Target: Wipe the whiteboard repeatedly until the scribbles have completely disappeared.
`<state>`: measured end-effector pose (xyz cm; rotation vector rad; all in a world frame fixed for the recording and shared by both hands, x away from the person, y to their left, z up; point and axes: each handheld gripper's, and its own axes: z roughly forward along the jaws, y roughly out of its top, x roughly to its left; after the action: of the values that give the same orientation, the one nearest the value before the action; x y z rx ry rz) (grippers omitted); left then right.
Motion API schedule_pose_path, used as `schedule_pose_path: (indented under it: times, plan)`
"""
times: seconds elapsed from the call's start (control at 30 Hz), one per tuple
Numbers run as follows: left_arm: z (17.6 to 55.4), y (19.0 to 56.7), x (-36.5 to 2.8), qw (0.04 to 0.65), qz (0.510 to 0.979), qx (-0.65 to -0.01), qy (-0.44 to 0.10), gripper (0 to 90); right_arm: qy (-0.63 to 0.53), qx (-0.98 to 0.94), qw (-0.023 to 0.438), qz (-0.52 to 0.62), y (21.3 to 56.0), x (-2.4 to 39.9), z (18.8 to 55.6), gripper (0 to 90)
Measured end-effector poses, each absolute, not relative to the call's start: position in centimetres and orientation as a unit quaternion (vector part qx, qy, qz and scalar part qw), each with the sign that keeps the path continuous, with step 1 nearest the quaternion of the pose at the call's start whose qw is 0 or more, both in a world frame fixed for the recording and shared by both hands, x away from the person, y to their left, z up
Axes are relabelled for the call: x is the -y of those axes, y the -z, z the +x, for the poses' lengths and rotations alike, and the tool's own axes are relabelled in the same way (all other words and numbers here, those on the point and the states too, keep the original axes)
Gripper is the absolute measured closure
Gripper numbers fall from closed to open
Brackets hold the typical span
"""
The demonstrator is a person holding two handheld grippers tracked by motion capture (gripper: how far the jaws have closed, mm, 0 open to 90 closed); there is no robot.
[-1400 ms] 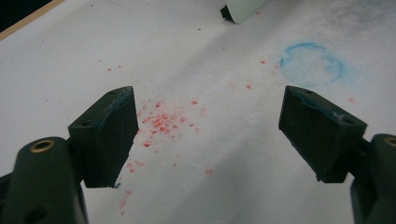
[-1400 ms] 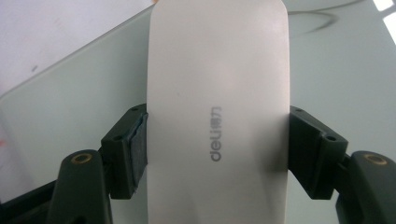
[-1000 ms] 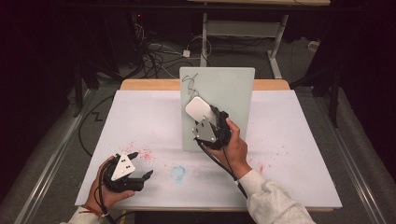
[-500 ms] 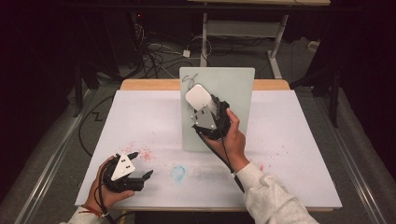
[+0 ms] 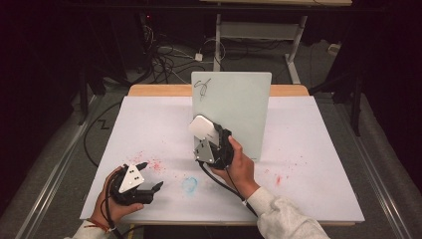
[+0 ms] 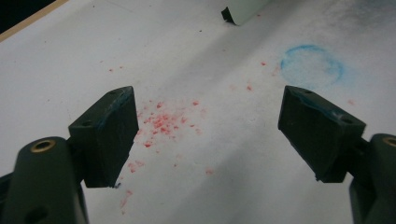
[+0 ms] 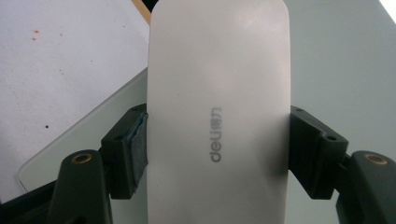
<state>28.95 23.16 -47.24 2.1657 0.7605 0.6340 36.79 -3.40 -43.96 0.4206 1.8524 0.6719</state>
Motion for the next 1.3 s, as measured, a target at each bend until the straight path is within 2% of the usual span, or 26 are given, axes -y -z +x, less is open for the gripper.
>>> schedule_pose_path:
  times: [0.13, 0.57, 0.77, 0.97, 1.3]
  plan:
    - [29.0, 47.3, -23.2, 0.371, 0.844, -0.298, -0.247, 19.2, -0.284, -0.775, 0.536, 0.176, 42.9, 3.4, 37.3, 31.0]
    - [29.0, 47.3, -23.2, 0.372, 0.845, -0.295, -0.245, 19.2, -0.335, -0.735, 0.544, 0.228, 35.6, 3.9, 40.3, 31.0]
    - [28.9, 47.2, -23.3, 0.375, 0.844, -0.296, -0.245, 19.2, -0.353, -0.72, 0.542, 0.25, 33.6, 4.1, 41.1, 31.0]
    - [29.0, 47.3, -23.3, 0.376, 0.843, -0.297, -0.244, 19.2, -0.355, -0.716, 0.542, 0.258, 33.6, 3.8, 41.1, 31.0]
    - [29.0, 47.3, -23.2, 0.374, 0.845, -0.294, -0.244, 19.2, -0.319, -0.754, 0.533, 0.213, 35.8, 2.5, 40.1, 31.0]
